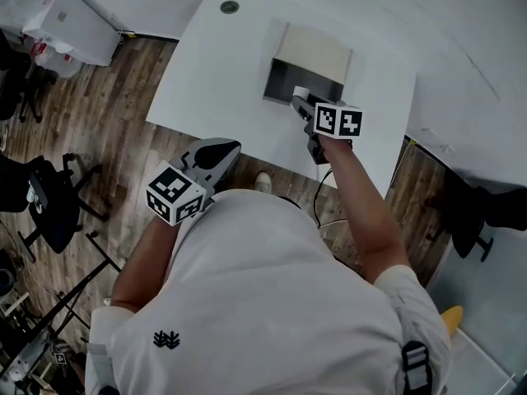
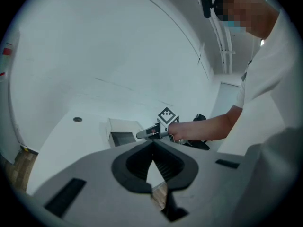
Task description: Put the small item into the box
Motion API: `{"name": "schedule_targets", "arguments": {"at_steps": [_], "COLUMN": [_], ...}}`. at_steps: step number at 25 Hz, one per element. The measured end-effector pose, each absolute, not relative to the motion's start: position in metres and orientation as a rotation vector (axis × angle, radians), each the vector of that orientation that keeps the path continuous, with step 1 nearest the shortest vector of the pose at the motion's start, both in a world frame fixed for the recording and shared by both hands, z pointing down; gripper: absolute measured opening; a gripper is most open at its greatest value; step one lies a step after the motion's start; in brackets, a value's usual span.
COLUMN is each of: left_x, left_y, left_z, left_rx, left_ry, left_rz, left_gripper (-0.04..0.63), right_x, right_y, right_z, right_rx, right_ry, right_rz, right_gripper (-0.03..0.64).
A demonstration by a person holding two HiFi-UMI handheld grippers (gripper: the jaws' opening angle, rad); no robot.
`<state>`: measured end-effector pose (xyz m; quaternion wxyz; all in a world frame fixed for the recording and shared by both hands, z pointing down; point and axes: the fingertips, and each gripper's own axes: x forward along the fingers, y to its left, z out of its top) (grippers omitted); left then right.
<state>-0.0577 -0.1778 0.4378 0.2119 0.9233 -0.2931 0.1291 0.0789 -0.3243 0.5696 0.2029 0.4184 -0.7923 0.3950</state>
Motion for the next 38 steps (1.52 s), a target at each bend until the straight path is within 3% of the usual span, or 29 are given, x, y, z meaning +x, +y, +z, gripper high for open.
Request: {"name": "schedule_targets", "arguments": {"at_steps": [18, 38], "left_x": [-0.142, -0.173], "left_y": [-0.235, -0.254], "left_z": [0.438, 0.449], "left_rx": [2.571, 2.557], "left_ry": [-0.739, -0.660], "left_rz": [0.356, 0.360], "left_gripper": [0.006, 0.006], "right_x": [0.059, 0.051], "right_y": [-0.388, -0.383], "right_z": [0.642, 0.673], "right_rx": [1.251, 1.131], "right_ry": [-1.922, -1.709], "right_rz": [1.080, 1.032], "right_gripper": [0.178, 0.189]}}
